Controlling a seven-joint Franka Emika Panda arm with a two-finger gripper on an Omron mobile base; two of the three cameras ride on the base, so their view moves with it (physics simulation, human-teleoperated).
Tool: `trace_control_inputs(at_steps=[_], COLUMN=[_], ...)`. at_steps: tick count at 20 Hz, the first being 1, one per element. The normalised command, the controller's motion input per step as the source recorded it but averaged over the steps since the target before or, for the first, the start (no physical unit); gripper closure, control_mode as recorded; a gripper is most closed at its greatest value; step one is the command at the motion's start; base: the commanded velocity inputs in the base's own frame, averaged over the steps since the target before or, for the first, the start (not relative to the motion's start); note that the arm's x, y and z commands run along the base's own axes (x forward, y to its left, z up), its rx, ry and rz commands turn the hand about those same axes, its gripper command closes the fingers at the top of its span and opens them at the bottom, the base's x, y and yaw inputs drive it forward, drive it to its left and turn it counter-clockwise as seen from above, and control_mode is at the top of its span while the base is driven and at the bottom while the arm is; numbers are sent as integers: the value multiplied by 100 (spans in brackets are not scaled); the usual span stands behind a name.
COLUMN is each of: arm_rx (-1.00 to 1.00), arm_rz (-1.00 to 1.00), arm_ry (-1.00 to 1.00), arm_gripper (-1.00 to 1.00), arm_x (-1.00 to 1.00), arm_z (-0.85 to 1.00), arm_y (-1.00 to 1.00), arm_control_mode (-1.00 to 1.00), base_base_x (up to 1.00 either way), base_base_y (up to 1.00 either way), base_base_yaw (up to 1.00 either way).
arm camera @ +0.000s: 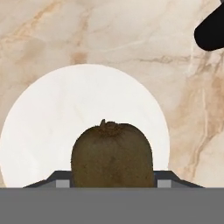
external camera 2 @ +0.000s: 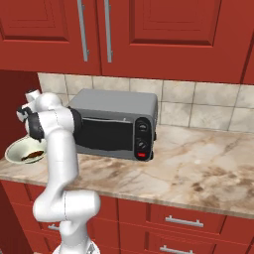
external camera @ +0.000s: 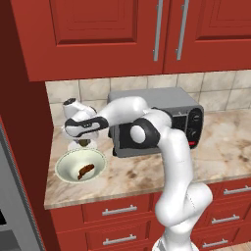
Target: Remove the kiwi from the bowl and place it on the small plate. Then place the bowl with only the chicken drumstick in the microwave, close the door, and press the start button to microwave the chicken drumstick.
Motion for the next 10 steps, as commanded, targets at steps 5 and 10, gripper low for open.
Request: trace_control_inputs(at_steps=[5, 10], arm_rx=[0, 0], arm_rz=[0, 0], arm_ry=[11, 5], arm_gripper=[100, -100], arm_x=[28, 29], arm_z=[-33, -15], arm_y=[19, 7], arm_control_mode=[-100, -100], base_base_x=[0, 0], base_base_y=[0, 0], base_base_yaw=[0, 0])
